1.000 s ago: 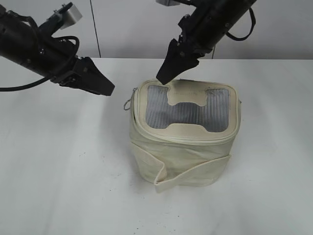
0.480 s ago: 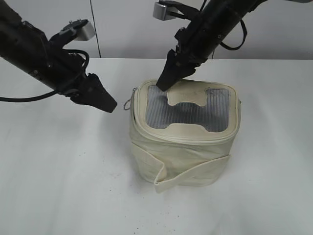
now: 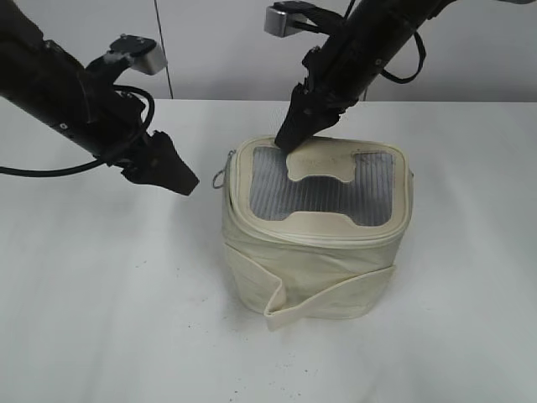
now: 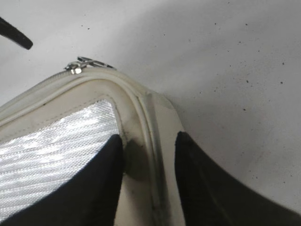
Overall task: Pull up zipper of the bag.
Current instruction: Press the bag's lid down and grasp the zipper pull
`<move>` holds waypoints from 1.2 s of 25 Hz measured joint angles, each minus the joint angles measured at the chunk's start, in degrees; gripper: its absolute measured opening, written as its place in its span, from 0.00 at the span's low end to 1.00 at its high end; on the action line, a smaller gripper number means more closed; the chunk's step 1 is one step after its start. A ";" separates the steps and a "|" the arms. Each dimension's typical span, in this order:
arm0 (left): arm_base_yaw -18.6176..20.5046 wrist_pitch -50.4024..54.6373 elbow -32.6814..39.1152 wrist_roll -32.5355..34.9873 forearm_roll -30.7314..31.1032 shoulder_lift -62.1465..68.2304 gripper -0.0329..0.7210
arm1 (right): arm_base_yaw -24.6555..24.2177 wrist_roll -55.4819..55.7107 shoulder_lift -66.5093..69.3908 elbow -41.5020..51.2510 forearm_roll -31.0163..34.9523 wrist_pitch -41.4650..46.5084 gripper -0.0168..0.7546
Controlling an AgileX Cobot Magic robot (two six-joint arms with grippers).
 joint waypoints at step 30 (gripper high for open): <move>-1.62 -3.39 0.00 5.47 2.59 0.00 0.76 | 0.00 -0.45 1.97 -0.68 1.11 2.04 0.04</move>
